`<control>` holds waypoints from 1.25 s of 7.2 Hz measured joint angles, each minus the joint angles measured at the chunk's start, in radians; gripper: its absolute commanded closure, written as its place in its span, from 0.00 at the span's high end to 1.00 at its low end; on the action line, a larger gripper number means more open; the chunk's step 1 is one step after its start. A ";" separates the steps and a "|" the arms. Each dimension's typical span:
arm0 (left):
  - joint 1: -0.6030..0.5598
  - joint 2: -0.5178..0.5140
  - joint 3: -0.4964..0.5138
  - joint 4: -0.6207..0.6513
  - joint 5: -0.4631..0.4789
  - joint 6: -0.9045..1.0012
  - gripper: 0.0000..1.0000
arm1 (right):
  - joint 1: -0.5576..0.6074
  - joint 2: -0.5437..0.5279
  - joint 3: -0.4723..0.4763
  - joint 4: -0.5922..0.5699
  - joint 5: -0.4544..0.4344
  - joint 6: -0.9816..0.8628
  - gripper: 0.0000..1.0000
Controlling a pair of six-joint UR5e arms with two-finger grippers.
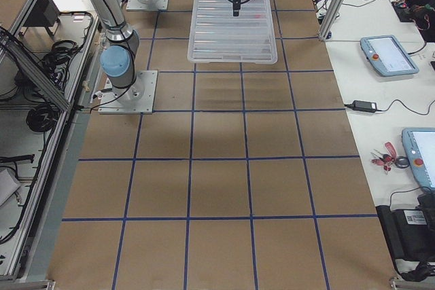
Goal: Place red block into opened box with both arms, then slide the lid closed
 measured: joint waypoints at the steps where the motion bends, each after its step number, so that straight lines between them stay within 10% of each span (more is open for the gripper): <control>1: -0.003 0.000 -0.048 0.051 0.002 -0.001 0.00 | 0.000 -0.001 0.000 0.001 0.000 -0.001 1.00; 9: 0.005 -0.023 -0.325 0.429 0.008 0.020 0.00 | 0.000 -0.002 -0.005 0.002 0.001 -0.003 1.00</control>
